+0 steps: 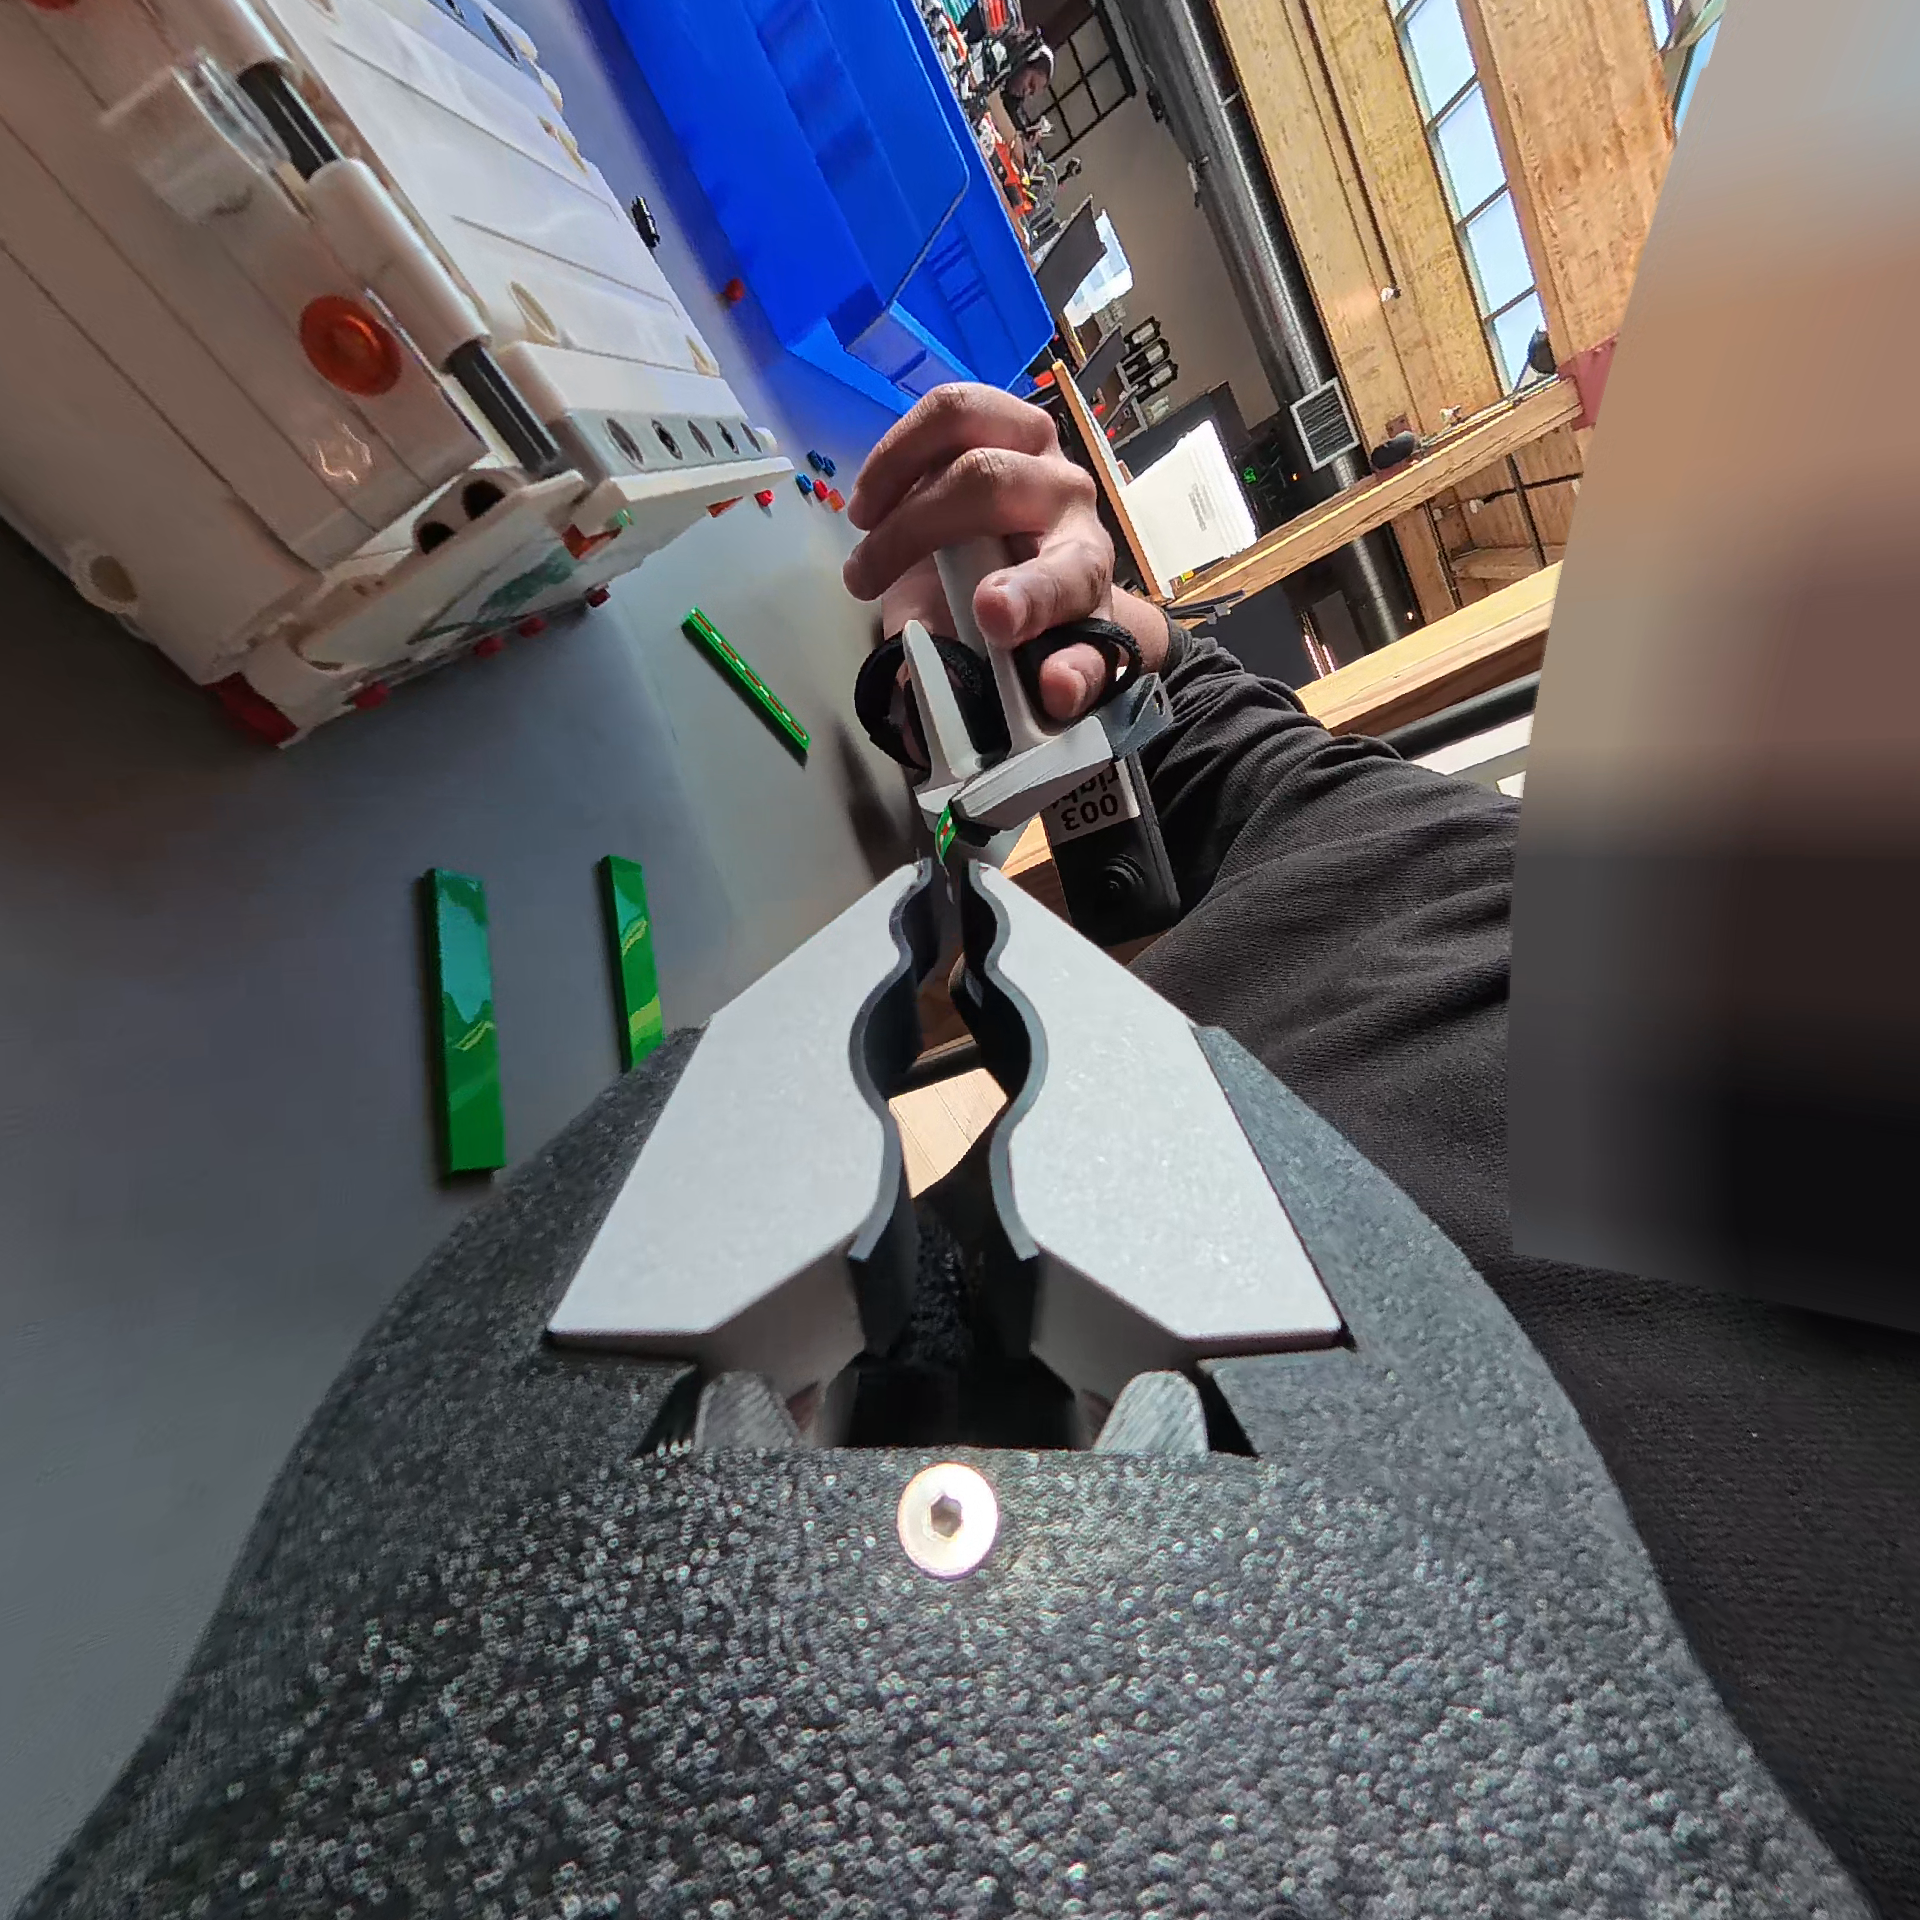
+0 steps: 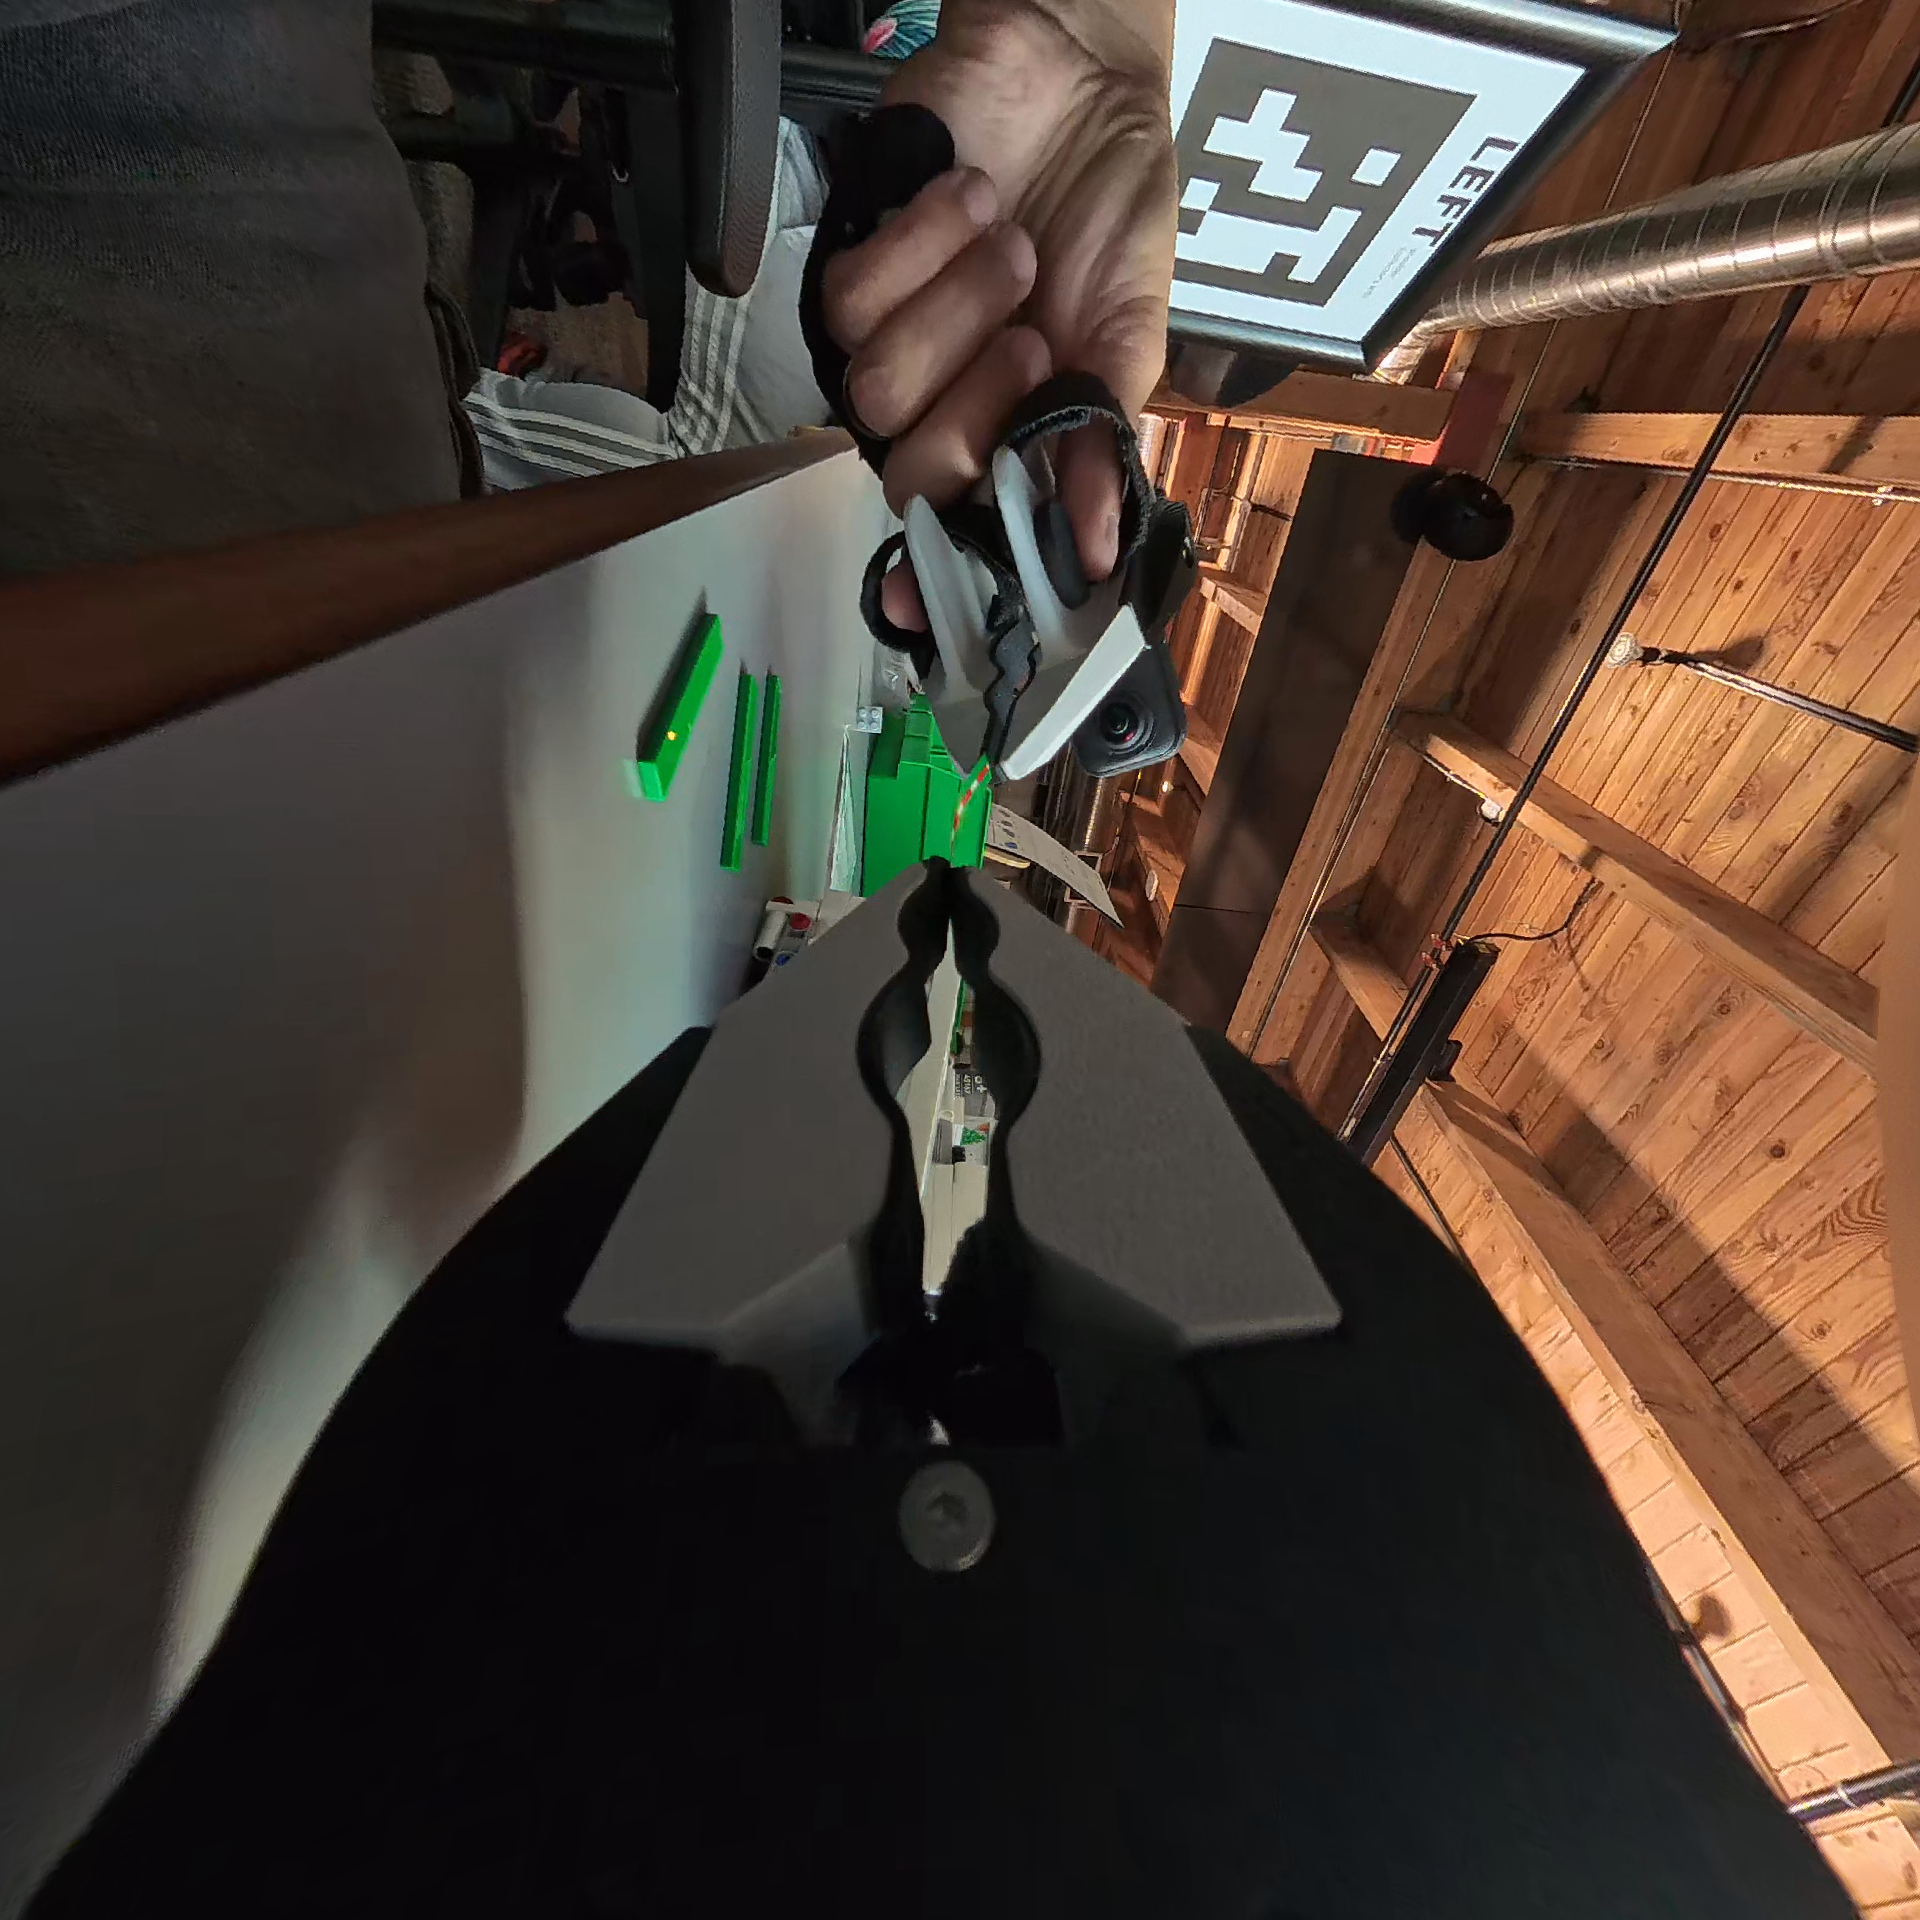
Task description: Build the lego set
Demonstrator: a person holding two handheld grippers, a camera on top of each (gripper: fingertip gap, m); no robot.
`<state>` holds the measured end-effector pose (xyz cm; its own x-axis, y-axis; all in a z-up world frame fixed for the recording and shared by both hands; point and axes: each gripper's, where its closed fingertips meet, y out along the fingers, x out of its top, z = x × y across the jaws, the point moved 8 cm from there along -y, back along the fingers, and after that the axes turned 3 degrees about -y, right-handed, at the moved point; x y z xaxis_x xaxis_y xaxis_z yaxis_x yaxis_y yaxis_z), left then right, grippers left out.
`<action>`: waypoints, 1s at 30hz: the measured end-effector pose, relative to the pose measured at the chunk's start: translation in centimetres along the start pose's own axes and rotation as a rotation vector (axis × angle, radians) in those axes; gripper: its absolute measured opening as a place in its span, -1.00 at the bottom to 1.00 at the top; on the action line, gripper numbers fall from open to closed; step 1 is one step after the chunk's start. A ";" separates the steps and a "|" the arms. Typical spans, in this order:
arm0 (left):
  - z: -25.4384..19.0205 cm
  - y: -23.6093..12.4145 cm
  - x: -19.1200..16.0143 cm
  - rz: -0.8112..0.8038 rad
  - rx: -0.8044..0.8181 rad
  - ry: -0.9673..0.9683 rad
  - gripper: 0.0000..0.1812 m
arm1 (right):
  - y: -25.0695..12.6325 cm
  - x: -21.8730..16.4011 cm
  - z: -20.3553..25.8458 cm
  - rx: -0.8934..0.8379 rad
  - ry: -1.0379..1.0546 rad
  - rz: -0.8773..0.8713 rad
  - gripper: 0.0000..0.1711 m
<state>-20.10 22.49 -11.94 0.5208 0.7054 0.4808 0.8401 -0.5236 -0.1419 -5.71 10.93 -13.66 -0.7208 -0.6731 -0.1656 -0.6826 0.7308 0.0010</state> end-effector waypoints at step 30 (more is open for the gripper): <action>-0.8 0.6 -0.5 0.083 0.014 0.074 -1.00 | 0.0 0.6 0.1 0.106 0.327 0.047 -0.70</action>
<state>-19.93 21.46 -11.56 0.5766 0.6224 0.5293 0.7968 -0.5717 -0.1957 -6.18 10.54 -13.87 -0.7635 -0.6263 0.1574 -0.6435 0.7582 -0.1046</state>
